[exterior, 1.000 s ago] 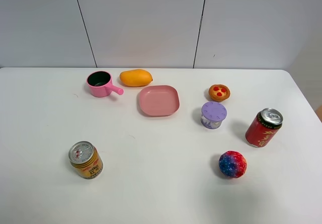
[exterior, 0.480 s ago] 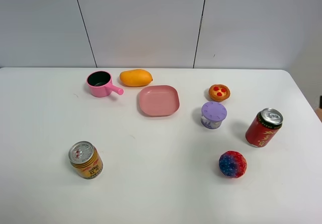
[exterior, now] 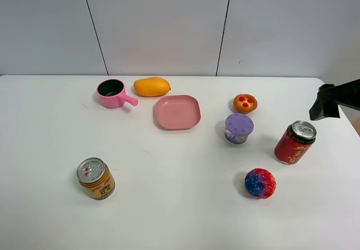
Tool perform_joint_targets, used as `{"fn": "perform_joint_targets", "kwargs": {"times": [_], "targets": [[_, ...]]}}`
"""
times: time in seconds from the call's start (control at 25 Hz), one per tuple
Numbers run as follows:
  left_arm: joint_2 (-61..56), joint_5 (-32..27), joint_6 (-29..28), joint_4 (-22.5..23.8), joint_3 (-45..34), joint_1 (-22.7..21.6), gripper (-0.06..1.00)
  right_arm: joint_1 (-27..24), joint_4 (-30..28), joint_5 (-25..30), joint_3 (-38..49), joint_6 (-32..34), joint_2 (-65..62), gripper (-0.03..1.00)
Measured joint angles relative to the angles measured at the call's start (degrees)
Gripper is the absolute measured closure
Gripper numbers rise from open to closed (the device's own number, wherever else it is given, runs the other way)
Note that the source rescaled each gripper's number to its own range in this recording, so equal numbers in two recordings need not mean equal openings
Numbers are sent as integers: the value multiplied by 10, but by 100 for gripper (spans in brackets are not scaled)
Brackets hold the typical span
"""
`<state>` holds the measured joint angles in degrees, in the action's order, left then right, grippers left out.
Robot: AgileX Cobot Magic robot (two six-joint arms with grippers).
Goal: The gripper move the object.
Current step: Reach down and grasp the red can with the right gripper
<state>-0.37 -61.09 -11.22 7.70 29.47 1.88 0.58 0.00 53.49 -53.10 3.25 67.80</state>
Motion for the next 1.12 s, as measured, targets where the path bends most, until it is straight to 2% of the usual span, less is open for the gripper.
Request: {"fn": "perform_joint_targets", "kwargs": {"times": [0.48,1.0,1.04,1.08,1.12], "targets": [[0,0,0,0,0,0,-6,0,0,-85,0,0,131,-3],[0,0,0,0,0,0,-6,0,-4,-127,0,-1,266,-3],[0,0,0,0,0,0,-6,0,-4,-129,0,-1,274,-1],[0,0,0,0,0,0,-6,0,-4,-130,0,-1,280,6],[0,0,0,0,0,0,-6,0,-4,-131,0,-1,284,19]]}}
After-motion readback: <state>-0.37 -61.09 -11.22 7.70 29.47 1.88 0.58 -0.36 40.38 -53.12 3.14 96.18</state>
